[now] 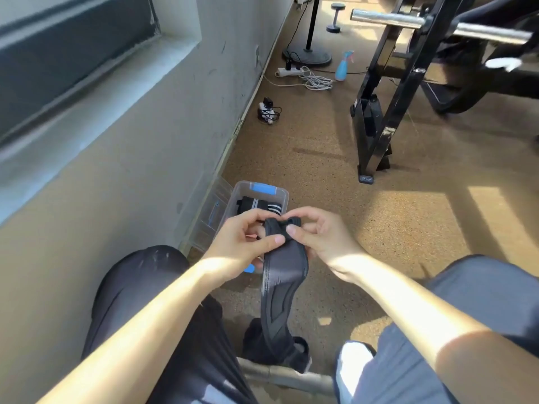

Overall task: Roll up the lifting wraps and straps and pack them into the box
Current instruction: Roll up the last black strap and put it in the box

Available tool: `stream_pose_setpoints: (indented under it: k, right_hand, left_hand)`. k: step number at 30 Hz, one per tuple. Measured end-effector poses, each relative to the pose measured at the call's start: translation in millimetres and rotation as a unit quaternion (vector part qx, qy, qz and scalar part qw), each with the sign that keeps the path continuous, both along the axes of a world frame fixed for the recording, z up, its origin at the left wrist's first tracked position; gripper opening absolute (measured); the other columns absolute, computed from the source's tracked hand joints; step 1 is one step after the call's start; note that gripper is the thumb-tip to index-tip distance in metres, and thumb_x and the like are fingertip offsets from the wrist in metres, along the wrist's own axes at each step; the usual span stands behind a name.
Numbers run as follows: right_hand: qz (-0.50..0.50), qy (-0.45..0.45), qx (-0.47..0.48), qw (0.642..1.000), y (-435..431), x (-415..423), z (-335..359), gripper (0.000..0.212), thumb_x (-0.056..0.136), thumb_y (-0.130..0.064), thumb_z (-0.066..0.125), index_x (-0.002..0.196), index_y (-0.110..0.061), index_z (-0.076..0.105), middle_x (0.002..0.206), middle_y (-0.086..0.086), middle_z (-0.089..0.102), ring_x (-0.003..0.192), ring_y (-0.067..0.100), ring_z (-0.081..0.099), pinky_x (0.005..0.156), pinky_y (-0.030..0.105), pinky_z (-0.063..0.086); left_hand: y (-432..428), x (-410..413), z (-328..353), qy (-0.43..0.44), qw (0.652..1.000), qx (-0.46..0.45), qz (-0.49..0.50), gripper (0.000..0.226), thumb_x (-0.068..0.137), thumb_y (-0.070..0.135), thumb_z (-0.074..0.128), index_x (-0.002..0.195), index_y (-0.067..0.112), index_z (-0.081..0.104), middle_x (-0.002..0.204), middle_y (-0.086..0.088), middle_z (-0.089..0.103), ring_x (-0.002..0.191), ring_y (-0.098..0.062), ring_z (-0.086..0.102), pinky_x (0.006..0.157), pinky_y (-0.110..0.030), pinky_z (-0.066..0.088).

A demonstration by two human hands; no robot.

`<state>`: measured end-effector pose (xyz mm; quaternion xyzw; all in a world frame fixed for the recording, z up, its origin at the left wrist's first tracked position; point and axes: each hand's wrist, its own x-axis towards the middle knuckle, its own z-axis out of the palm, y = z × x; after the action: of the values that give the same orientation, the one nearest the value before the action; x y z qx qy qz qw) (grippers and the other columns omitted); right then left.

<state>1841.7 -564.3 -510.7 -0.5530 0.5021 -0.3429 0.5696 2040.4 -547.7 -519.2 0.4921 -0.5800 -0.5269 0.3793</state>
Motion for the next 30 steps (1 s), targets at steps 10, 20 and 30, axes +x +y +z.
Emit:
stream_pose_setpoints:
  k: [10, 20, 30]
  right_hand:
    - [0.011, 0.016, -0.046, 0.999, 2.9, 3.4, -9.6, 0.027, 0.091, 0.001, 0.071, 0.101, -0.023, 0.077, 0.086, 0.012, 0.079, 0.087, 0.024, 0.077, 0.082, 0.041, 0.064]
    - [0.029, 0.082, -0.076, 0.993, -2.9, -3.3, -14.0, 0.032, 0.089, 0.005, 0.072, 0.097, -0.024, 0.081, 0.090, 0.001, 0.080, 0.091, 0.024, 0.076, 0.090, 0.034, 0.059]
    - [0.069, 0.005, 0.018, 0.997, -6.4, -6.9, -2.7, 0.029, 0.099, -0.020, 0.063, 0.128, -0.021, 0.061, 0.100, 0.010, 0.079, 0.086, 0.027, 0.076, 0.076, 0.049, 0.063]
  left_hand:
    - [-1.5, -3.2, -9.3, 0.005, 0.998, 0.064, 0.009, 0.014, 0.102, 0.013, 0.061, 0.113, 0.005, 0.063, 0.082, -0.013, 0.069, 0.068, -0.019, 0.069, 0.052, -0.029, 0.056]
    - [-3.3, 0.4, -7.2, 0.063, 0.989, 0.130, 0.003, 0.026, 0.105, 0.029, 0.055, 0.118, 0.011, 0.068, 0.097, -0.019, 0.068, 0.087, -0.027, 0.064, 0.066, -0.029, 0.057]
    - [-5.3, 5.0, -16.1, 0.010, 0.999, -0.024, 0.039, 0.022, 0.089, 0.009, 0.078, 0.102, 0.027, 0.076, 0.093, -0.027, 0.070, 0.087, -0.048, 0.066, 0.086, -0.061, 0.058]
